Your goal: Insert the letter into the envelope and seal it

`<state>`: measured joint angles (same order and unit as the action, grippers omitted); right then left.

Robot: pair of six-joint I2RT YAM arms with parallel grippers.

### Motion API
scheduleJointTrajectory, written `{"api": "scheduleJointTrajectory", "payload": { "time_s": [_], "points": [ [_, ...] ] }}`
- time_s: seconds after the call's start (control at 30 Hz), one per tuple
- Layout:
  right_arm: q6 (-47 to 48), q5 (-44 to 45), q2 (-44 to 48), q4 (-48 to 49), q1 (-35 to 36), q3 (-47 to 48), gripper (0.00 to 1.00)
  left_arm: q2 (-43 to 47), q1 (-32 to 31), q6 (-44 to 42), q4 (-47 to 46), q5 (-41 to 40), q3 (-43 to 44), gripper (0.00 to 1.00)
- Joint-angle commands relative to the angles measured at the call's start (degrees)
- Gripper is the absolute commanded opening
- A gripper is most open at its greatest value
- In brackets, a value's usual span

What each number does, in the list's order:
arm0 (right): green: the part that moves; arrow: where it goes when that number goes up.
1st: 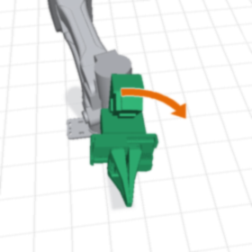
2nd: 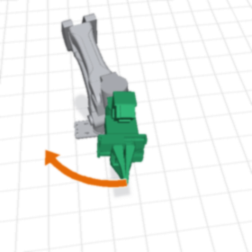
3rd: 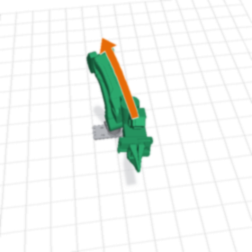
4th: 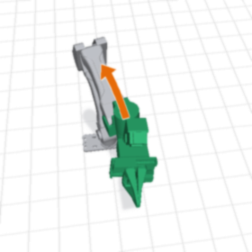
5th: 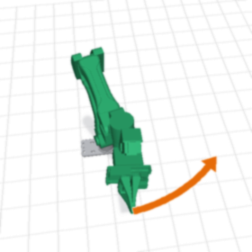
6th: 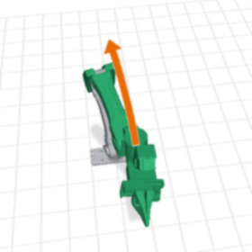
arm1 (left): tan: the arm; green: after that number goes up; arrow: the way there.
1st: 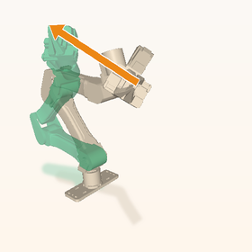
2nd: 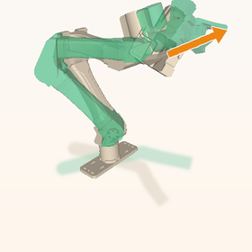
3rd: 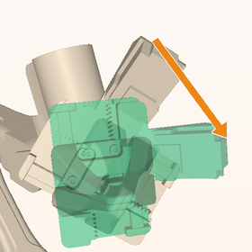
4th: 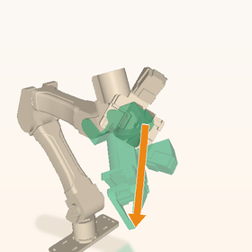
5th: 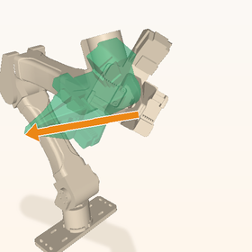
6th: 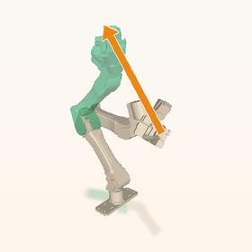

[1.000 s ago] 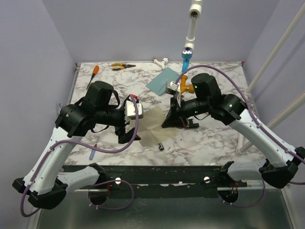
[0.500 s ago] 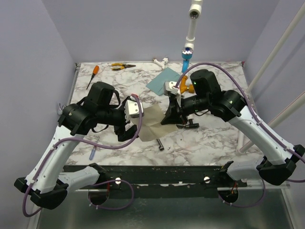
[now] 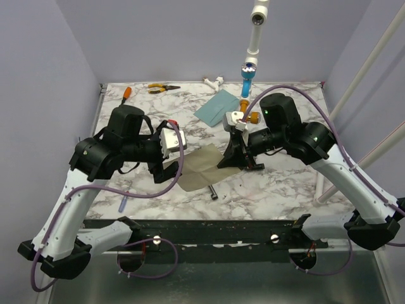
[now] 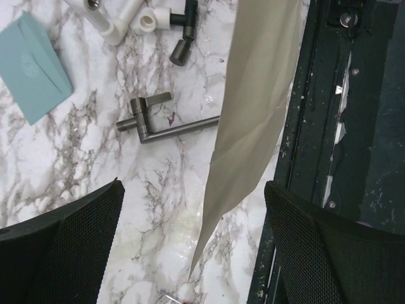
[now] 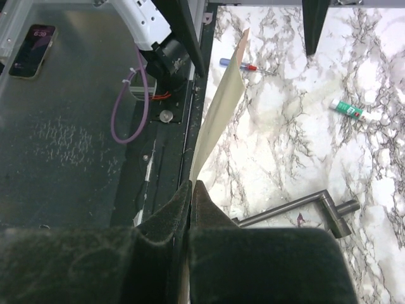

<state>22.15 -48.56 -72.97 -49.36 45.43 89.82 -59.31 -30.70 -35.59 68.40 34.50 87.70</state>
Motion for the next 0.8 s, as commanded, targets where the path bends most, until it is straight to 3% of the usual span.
{"api": "scheduleJointTrajectory", "payload": {
  "time_s": [0.0,0.07,0.13,0.33,0.4,0.6,0.77],
  "points": [
    [1.0,-1.0,0.6,2.1,0.4,-0.8,0.00,-1.1,0.2,1.3,-1.2,4.2,-2.9,0.91],
    [1.3,-1.1,0.3,2.1,0.4,-0.5,0.01,-1.5,-0.1,1.8,-1.8,4.5,-3.0,0.89],
    [1.2,-0.5,0.1,2.5,0.4,-0.2,0.01,-1.7,-0.1,2.1,-1.9,4.5,-2.9,0.79],
    [-0.8,5.8,0.0,4.3,0.4,-0.3,0.01,-0.7,-0.2,1.7,-1.5,7.2,-6.0,0.24],
    [-1.0,8.2,-0.3,4.7,0.4,-0.3,0.01,-0.6,-0.2,1.9,-1.5,7.6,-6.7,0.00],
    [-4.9,19.4,-0.7,8.8,0.4,-1.0,0.01,0.1,-0.1,10.5,-6.8,-1.8,-6.8,0.00],
    [-8.9,16.1,1.3,21.0,0.4,-7.8,0.04,-0.8,-0.2,15.8,-11.7,-9.5,-7.5,0.00]
  ]
}}
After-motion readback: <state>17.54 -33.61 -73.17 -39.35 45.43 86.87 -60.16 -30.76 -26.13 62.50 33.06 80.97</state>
